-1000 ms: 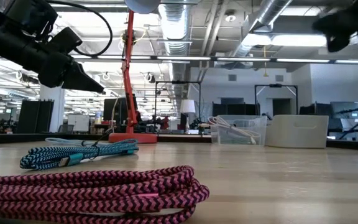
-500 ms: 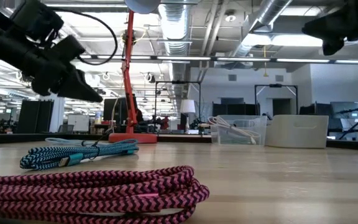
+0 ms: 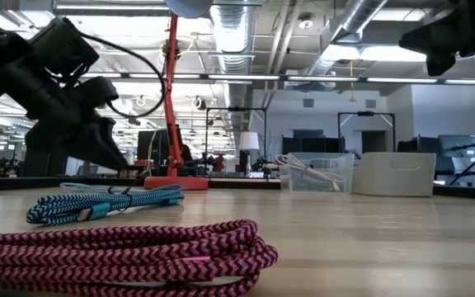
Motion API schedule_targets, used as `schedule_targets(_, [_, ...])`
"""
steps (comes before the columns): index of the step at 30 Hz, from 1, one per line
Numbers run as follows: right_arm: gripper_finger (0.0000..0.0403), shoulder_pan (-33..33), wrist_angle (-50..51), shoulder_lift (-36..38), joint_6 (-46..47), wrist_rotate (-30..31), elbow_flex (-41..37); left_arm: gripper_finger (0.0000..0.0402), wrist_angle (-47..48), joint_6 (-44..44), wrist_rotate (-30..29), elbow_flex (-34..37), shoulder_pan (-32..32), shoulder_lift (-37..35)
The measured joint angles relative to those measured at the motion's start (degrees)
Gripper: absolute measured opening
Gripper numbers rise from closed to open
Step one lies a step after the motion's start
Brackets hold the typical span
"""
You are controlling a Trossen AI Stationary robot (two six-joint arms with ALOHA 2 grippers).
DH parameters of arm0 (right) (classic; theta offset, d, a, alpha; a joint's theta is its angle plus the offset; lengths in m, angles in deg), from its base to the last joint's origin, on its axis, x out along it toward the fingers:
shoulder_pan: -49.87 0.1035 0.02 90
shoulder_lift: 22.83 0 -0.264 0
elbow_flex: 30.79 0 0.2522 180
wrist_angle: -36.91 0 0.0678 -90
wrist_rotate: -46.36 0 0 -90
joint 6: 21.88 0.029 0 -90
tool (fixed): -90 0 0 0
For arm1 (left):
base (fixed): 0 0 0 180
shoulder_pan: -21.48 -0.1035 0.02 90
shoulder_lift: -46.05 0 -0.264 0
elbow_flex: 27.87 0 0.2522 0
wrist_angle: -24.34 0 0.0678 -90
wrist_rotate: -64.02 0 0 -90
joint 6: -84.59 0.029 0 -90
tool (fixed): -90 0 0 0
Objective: Pick & Place USB Port
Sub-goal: Put the light blue charger cable into the transparent bin
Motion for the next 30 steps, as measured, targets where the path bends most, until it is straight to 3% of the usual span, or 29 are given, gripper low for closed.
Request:
schedule_targets(11, [0.0054,0.0,0.01,-0.02,0.04,0.04,0.0,0.0133,-2.97,0.2,-1.31,-0.01,-7.71,7.85])
schedule_targets(18, [0.0054,0.0,0.04,-0.02,0.04,0.04,0.0,0.0131,-4.43,-0.14,10.4,-0.05,-13.04,11.06])
schedule_targets(26, [0.0054,-0.02,0.12,-0.02,0.04,0.04,0.0,0.0128,-5.49,-0.22,11.45,-0.26,-13.86,14.11])
schedule_targets(30, [0.0054,-0.02,0.13,-0.02,0.03,0.04,0.0,0.0101,-5.43,-0.22,11.63,-0.26,-13.82,14.15])
